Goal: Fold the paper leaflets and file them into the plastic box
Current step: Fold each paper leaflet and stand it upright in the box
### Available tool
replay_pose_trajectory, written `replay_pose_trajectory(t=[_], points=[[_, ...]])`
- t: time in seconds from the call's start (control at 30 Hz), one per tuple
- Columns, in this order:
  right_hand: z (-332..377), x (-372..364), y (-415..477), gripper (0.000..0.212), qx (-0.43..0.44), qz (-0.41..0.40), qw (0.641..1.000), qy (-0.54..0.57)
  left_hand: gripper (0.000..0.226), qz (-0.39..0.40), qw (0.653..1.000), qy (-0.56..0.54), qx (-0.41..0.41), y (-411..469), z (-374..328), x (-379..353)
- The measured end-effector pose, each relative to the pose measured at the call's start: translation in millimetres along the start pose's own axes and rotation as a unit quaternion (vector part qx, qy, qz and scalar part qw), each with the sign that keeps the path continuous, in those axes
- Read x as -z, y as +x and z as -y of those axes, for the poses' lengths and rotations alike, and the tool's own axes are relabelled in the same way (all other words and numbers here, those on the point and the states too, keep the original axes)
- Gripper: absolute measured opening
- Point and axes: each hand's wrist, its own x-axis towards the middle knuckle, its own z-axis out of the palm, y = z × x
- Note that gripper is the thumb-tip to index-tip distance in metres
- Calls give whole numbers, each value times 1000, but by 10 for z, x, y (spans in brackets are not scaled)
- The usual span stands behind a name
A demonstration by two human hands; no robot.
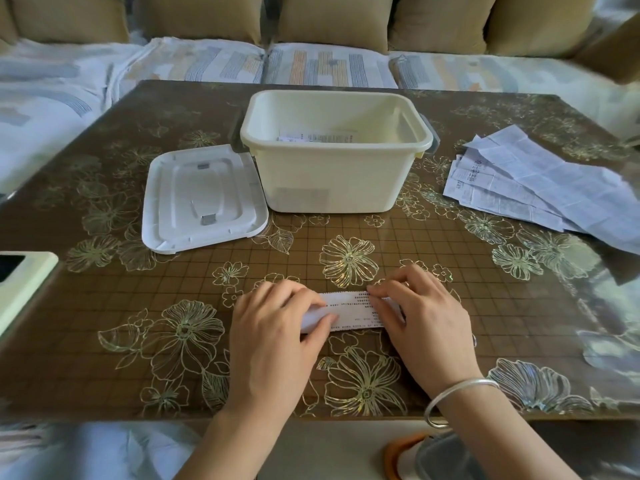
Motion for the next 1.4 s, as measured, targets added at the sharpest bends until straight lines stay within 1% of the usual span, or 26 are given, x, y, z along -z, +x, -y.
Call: replay_pose_trajectory(t=[0.07, 0.2, 0.27, 0.33, 0.47, 0.5, 0.6, 0.7, 0.77, 0.8, 0.83, 0.93, 1.0, 1.1, 1.2, 1.27, 1.33, 1.37, 1.4], points=[[10, -5, -23, 9, 0, 6, 1000, -16, 17, 20, 1000, -16, 13, 15, 10, 8], [51, -6, -102, 34, -6, 18, 997, -69, 18, 49, 998, -21, 30, 17, 26, 20], [62, 12, -121, 41, -8, 34, 996, -78, 19, 56, 997, -29, 33, 7, 33, 21], [54, 29, -125, 43, -10, 53, 995, -79, 21, 63, 997, -36, 36, 0, 34, 35], [-45, 87, -78, 29, -19, 87, 995, -51, 26, 104, 991, -77, 42, 25, 92, 89], [-91, 112, -48, 30, -21, 100, 994, -40, 31, 124, 987, -93, 41, 37, 128, 104], [-187, 202, 50, 33, -4, 155, 988, -15, 38, 188, 973, -127, 32, 90, 213, 189], [-113, 297, 177, 43, -5, 217, 976, -32, 37, 237, 961, -137, 37, 182, 191, 244], [-29, 333, 294, 52, -16, 264, 963, -58, 24, 231, 964, -118, 63, 232, 115, 227], [7, 338, 361, 58, -19, 291, 954, -71, 16, 217, 968, -101, 76, 242, 69, 206], [35, 337, 427, 63, -23, 317, 945, -81, 13, 202, 972, -85, 86, 238, 29, 184], [89, 326, 606, 71, -49, 391, 916, -77, 19, 188, 974, -74, 97, 196, -8, 142], [127, 342, 683, 70, -58, 425, 899, -82, 20, 191, 973, -81, 98, 188, 7, 148], [160, 360, 732, 63, -50, 441, 889, -113, 20, 191, 975, -68, 96, 185, 12, 132], [162, 360, 694, 57, -53, 432, 893, -117, 21, 181, 977, -57, 99, 176, -5, 101], [157, 367, 649, 46, -65, 407, 905, -103, 23, 175, 978, -55, 101, 174, -5, 82], [147, 395, 601, 33, -103, 378, 919, -46, 24, 169, 979, -49, 101, 174, -6, 70], [143, 408, 572, 28, -141, 369, 918, 22, 24, 166, 980, -47, 99, 173, -6, 66], [149, 420, 536, 25, -188, 359, 907, 116, 24, 164, 981, -47, 98, 170, -7, 62]])
